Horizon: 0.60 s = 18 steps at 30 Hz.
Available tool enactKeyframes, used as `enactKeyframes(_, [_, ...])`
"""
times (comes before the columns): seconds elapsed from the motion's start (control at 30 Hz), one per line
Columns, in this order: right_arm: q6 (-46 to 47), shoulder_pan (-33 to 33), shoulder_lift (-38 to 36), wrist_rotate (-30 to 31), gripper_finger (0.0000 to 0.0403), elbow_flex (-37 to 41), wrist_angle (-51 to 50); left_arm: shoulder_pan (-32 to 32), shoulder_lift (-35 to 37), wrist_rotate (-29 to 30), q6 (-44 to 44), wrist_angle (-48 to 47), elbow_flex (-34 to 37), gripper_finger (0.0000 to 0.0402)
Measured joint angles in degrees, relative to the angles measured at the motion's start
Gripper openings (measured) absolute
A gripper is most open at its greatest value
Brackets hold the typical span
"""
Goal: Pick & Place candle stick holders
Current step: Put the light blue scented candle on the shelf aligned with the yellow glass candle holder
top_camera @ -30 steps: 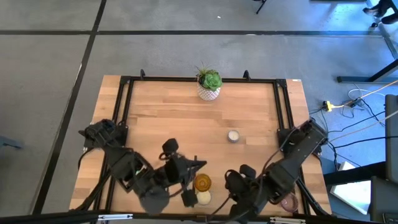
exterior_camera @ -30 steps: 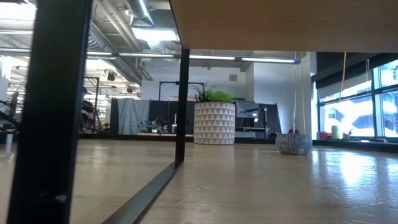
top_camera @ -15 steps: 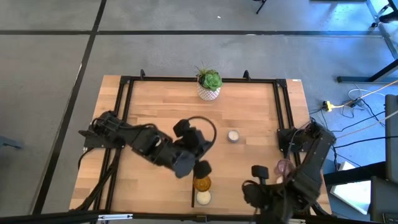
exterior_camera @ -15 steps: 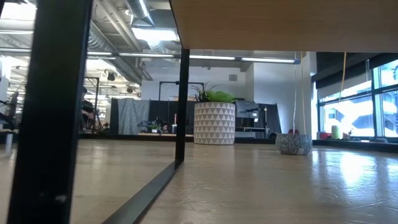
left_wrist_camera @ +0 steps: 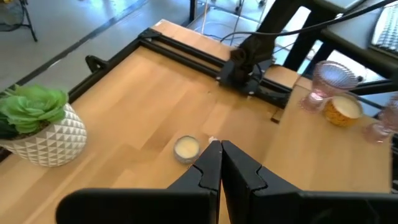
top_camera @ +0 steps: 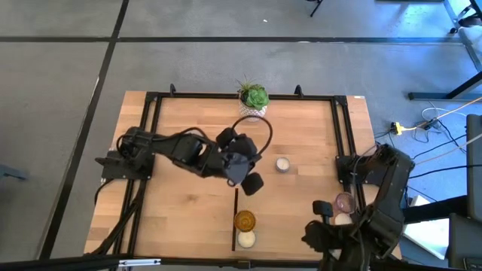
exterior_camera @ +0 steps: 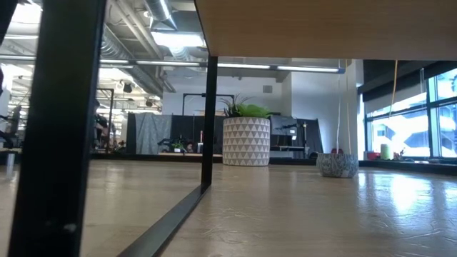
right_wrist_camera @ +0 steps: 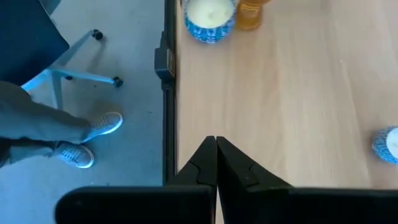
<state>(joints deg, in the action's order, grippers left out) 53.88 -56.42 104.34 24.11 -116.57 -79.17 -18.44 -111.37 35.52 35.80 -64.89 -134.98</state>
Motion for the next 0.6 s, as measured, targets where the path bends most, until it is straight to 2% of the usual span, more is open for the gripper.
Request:
enactKeyframes(0.13, [0.7, 0.2, -5.1, 1.2, 0.0000, 8.9, 5.4, 2.9, 0.0, -4.0, -1.8, -0.1, 0.0, 0.0003])
enactKeyframes(0.4, [-0.4, 5.3, -21.6, 1.3, 0.0000, 33.7, 23.3, 10.9, 0.0, -15.7, -9.1, -1.2, 0.0, 0.0003])
enactKeyframes(0.5, [-1.4, 8.7, -26.8, 1.4, 0.0000, 38.6, 25.7, 15.2, 0.0, -22.5, -12.5, -2.8, 0.5, 0.0003])
enactKeyframes(0.6, [-4.6, 13.1, -29.4, 1.0, 0.0000, 39.5, 24.9, 19.7, 0.0, -29.0, -16.2, -3.4, 2.7, 0.0003])
